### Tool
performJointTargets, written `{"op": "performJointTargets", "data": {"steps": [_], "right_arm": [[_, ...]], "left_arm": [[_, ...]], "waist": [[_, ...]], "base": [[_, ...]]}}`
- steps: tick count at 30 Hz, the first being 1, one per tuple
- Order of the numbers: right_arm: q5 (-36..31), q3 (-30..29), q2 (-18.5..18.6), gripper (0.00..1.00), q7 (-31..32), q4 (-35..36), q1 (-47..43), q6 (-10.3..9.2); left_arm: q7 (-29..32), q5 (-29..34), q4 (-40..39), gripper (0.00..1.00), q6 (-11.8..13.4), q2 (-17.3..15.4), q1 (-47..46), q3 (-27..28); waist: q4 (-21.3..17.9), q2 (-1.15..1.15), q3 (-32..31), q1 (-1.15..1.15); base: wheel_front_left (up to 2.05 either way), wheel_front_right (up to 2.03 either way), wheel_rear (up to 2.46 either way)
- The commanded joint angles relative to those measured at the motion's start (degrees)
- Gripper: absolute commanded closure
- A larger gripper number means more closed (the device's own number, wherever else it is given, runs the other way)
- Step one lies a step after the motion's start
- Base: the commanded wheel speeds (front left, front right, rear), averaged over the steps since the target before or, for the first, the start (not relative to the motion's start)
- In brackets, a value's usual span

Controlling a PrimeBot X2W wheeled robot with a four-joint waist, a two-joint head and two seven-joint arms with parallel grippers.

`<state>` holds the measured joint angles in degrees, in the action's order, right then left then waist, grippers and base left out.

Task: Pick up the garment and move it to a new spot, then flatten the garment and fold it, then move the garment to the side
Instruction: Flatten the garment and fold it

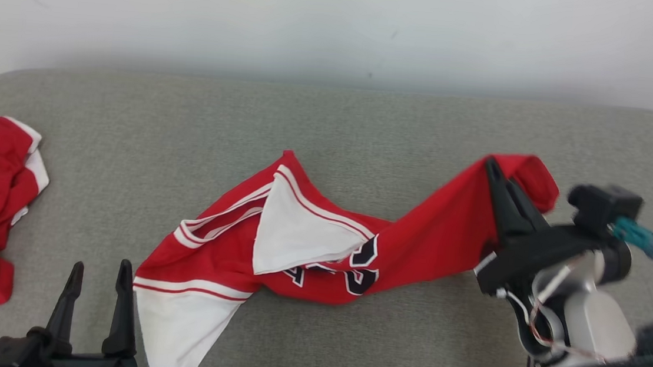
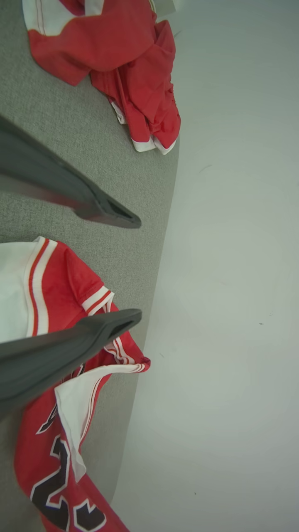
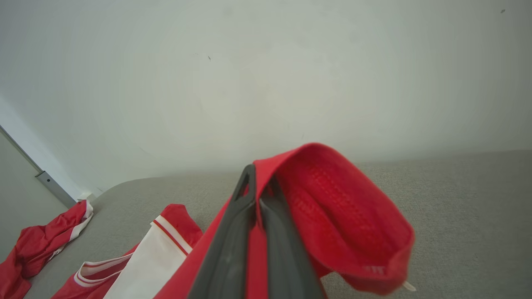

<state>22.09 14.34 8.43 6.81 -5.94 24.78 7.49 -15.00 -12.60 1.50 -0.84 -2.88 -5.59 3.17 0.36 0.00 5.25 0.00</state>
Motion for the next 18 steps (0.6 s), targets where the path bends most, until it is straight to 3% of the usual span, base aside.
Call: {"op": "performJointTargets", "data": {"steps": [1,18], "right_arm": [[-0.16,0.71,0.43,1.00,-0.60,-1.43,1.56,0.00],[-2.64,10.84,-2.07,1.00,-10.70,-39.40,28.94,0.00]], "left_arm": [[-0.23,-0.75,0.25,0.00,0.00,-0.01,-0.55,-0.02],[-0.22,-1.29,2.24,0.00,-0.89,0.00,-4.32,-4.95]], "waist": [[1.04,0.00,0.40,0.00],[8.11,0.00,4.24,0.00]], "base": [[0.00,0.00,0.00],[0.00,0.00,0.00]]}}
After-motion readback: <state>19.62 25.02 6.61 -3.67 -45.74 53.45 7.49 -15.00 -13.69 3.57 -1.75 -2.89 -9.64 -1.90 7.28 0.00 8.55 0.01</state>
